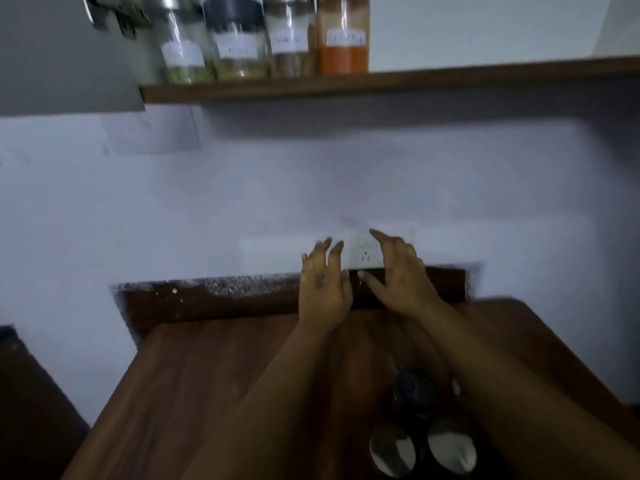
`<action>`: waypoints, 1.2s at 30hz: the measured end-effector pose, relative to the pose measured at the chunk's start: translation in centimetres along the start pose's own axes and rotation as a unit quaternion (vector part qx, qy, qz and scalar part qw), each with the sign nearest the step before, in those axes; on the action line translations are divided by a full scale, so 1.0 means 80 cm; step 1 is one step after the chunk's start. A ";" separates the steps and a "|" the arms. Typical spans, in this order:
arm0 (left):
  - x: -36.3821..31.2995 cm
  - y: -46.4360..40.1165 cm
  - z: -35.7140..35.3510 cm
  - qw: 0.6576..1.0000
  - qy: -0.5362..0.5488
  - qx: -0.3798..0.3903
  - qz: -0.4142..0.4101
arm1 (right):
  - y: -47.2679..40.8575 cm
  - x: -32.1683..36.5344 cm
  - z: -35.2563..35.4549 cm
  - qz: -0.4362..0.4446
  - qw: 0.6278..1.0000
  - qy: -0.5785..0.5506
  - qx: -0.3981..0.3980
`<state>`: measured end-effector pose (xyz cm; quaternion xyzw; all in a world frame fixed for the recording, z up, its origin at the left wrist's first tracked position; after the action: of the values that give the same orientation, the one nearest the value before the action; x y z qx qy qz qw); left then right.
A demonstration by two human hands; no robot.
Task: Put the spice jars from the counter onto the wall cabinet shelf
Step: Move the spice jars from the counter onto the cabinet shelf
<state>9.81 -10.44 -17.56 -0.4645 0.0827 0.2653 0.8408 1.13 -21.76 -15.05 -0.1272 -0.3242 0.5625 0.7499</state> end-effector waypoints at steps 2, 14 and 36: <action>0.026 0.059 -0.037 0.993 0.012 0.087 0.075 | 0.034 -0.023 -0.043 -0.039 0.997 0.005 0.073; 0.088 0.314 -0.118 0.877 0.042 0.411 0.246 | 0.257 -0.048 -0.212 -0.041 0.812 0.084 0.577; 0.077 0.215 -0.071 0.742 0.417 0.373 0.371 | 0.105 -0.018 -0.150 -0.277 0.861 -0.367 0.218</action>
<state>6.65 -5.54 -35.76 -0.1111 0.6828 0.2841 0.6638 2.03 -18.23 -29.31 0.3504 -0.4667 0.3941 0.7100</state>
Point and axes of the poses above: each hand's wrist, its own y-axis away from the middle knuckle, its own z-axis out of the back of the hand, x = y × z, the point moved 7 cm from there along -y, towards the middle knuckle, and after that the axes turned 4 degrees about z, right-handed, at the moved point
